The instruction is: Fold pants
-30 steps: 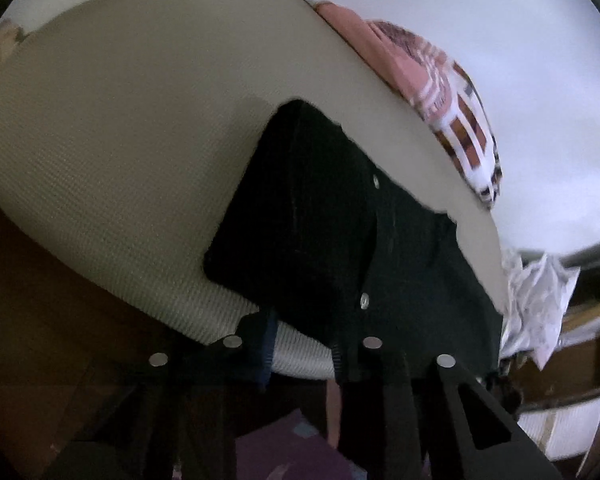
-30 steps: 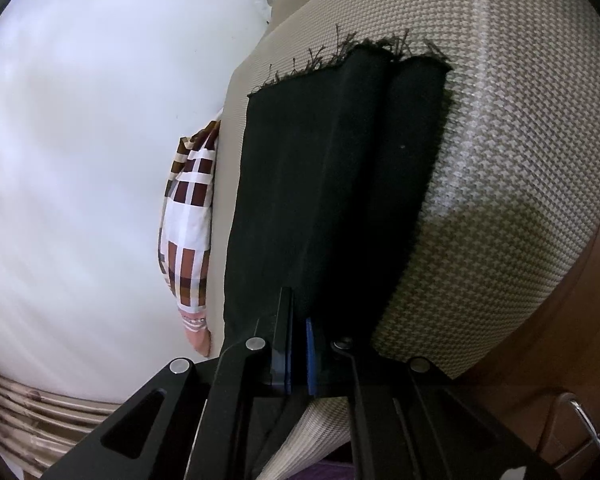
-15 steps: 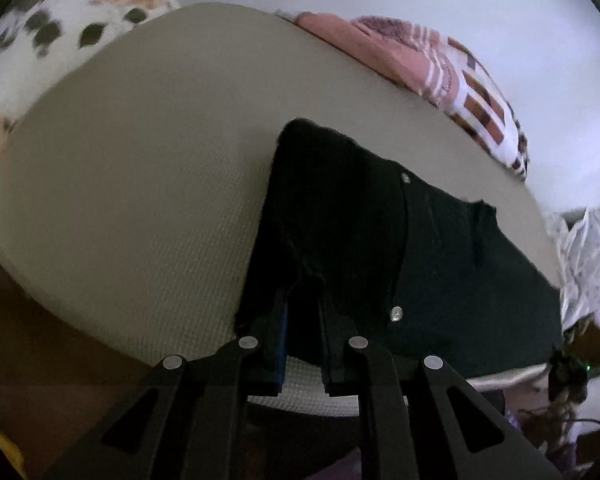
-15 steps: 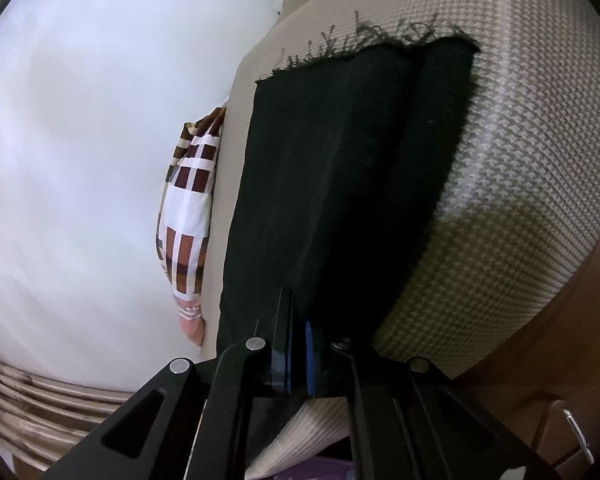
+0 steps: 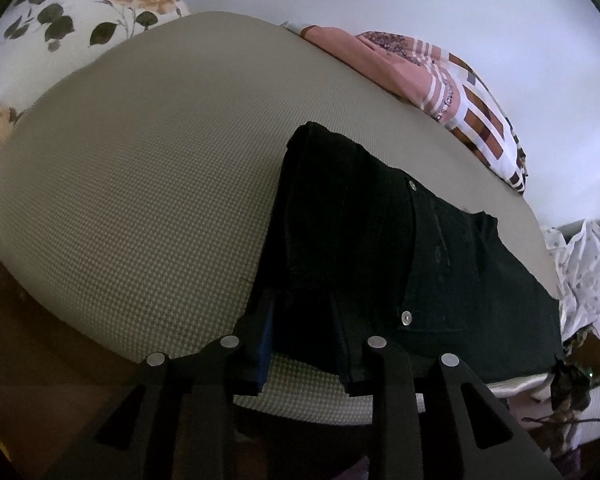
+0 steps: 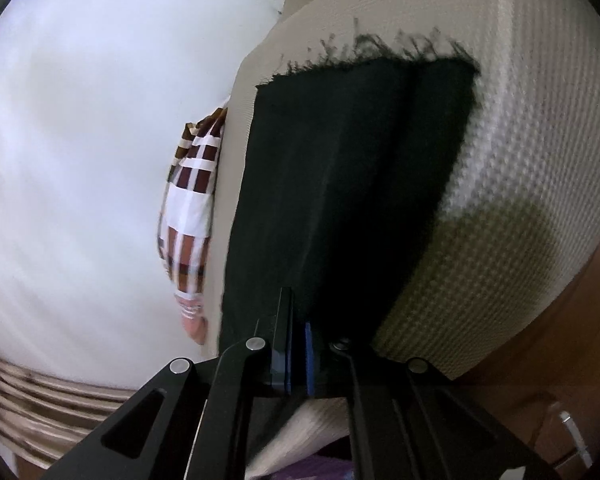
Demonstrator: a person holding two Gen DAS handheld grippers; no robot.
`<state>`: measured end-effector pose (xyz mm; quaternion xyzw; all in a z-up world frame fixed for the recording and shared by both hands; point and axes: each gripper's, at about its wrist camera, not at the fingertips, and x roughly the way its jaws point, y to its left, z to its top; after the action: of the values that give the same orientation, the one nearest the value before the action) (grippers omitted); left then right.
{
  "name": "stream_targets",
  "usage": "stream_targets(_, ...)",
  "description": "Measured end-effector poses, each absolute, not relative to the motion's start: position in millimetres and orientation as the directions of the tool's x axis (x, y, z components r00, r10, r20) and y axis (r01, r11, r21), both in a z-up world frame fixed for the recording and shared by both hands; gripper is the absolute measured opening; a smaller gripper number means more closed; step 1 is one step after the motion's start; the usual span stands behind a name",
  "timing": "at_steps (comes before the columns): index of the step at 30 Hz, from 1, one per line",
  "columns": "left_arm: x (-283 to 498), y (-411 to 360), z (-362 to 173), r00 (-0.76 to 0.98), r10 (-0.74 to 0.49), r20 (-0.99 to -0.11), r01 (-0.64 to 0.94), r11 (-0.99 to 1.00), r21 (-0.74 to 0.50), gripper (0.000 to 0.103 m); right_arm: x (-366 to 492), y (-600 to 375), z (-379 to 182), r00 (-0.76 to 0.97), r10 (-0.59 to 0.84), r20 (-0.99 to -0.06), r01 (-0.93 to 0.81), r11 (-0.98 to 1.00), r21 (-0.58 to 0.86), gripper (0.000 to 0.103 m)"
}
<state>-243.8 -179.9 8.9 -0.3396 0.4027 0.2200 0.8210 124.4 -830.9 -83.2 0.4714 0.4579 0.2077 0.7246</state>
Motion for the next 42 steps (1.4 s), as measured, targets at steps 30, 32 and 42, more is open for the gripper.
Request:
stream_targets(30, -253.5, -173.5, 2.8, 0.635, 0.063, -0.77, -0.631, 0.617, -0.47, 0.068, 122.8, -850.4, -50.7, 0.568, 0.646, -0.509, 0.129, 0.542, 0.831, 0.004)
stream_targets(32, -249.3, -178.4, 3.1, 0.63, 0.059, -0.774, -0.616, 0.646, -0.451, 0.068, 123.1, -851.5, -50.3, 0.566, 0.638, -0.523, 0.129, 0.558, 0.82, 0.003)
stream_targets(42, -246.5, -179.5, 0.0, 0.611, 0.061, -0.789, -0.61, 0.672, -0.421, 0.068, 120.2, -872.1, -82.8, 0.567, 0.668, -0.481, 0.212, 0.447, 0.869, 0.002)
